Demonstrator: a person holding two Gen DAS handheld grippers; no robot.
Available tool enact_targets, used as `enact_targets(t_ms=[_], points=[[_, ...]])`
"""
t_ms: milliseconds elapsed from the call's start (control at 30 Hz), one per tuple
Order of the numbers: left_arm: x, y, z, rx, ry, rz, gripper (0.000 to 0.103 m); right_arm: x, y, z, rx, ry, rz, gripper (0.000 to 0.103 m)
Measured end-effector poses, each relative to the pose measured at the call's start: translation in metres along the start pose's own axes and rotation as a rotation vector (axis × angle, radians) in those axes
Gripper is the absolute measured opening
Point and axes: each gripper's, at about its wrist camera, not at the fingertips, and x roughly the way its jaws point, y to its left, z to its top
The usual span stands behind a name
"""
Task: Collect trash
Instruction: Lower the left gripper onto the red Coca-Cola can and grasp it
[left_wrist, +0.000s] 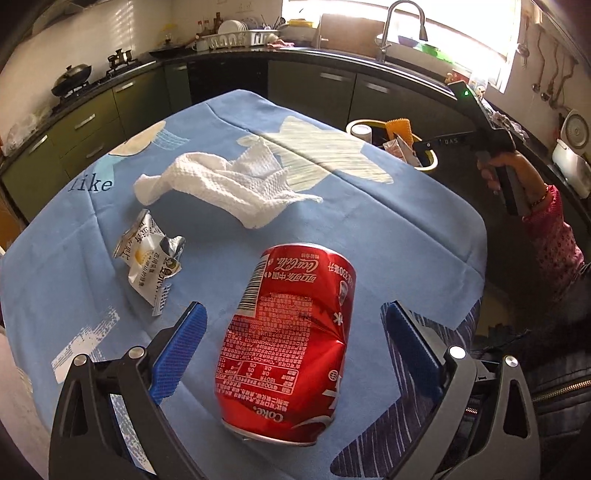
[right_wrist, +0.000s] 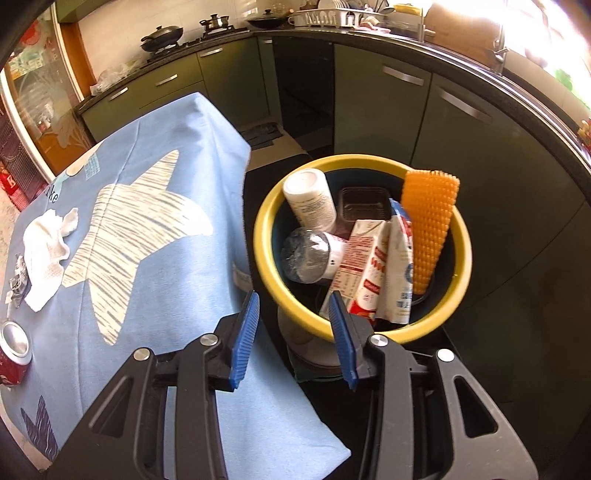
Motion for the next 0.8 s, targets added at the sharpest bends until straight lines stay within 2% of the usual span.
enact_targets(t_ms=[200,533,600,700,767,800], points=[[0.02,0.004,0.003,0.014,0.038,0.023,0.096,0.014,0.012,-0.001,-0.018,0.032,0.036,0.038],[0.031,-0.001,0.001,0.042,0.068,0.035,0.096,0.021,0.028,-0.003,-0.05,0.051,0.064,0.038],[0.032,-0.002,0.0,0.039,0.069,0.043,0.093,0.021,0.029,-0.003,-0.052,0.052,0.067,0.038],[0.033,0.0,-0.001,0.024,0.074,0.046,0.084,0.02,0.029,-0.004,-0.054,0.052,0.07,0.038],[0.034,0.001,-0.002,0.011,0.082,0.048,0.075,0.02,0.029,-0.004,-0.055,0.051,0.072,0.038],[0.036,0.001,-0.002,0.008,0.087,0.053,0.074,0.019,0.029,-0.004,-0.055,0.05,0.073,0.038]])
